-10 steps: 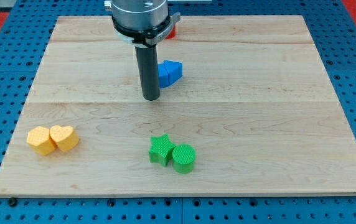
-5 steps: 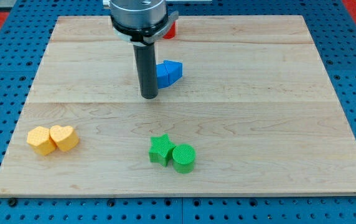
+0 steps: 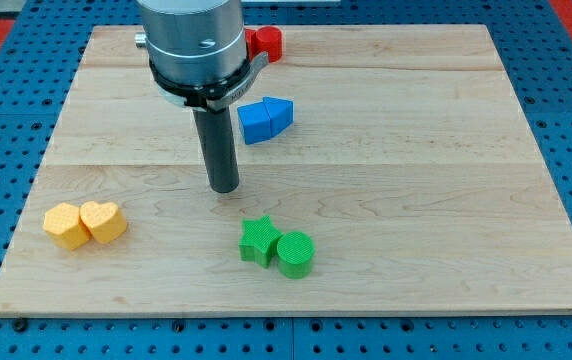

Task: Place the triangle at the top left side of the board

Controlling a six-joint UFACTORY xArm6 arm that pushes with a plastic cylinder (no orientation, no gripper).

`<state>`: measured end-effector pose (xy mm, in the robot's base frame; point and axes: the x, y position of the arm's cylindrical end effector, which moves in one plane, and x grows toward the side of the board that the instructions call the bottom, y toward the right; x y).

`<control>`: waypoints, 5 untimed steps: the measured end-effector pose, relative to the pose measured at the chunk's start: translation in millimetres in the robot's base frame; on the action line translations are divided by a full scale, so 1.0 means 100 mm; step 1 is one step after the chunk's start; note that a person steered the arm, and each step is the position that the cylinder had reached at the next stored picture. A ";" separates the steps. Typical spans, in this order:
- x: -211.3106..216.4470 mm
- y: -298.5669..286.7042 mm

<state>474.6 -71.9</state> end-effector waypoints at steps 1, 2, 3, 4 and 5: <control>0.00 0.00; 0.00 -0.02; 0.00 -0.01; 0.05 0.01; 0.12 0.07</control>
<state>486.7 -64.6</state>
